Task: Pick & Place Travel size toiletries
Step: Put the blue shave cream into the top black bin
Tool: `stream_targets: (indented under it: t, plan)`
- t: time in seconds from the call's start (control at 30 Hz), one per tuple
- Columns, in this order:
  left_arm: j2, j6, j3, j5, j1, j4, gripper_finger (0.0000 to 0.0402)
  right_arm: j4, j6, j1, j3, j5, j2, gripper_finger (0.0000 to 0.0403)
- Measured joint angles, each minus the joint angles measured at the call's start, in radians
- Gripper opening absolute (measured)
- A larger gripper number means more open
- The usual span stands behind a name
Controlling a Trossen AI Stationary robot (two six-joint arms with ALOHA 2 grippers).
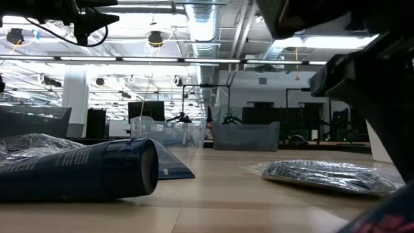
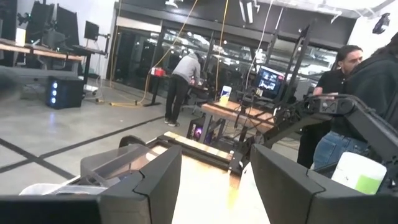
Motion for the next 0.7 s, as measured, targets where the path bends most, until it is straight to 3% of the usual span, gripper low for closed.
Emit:
stream_targets:
  t: [0.3,0.7]
  plan:
    - [0.008,0.000,0.000,0.000,0.000,0.001,0.0191,0.006,-0.004,0.002,-0.002,0.060,-0.001,0.0257]
    - [0.008,-0.003,0.000,0.000,0.000,0.004,0.0191,-0.005,-0.011,-0.001,-0.004,0.068,0.002,0.0109]
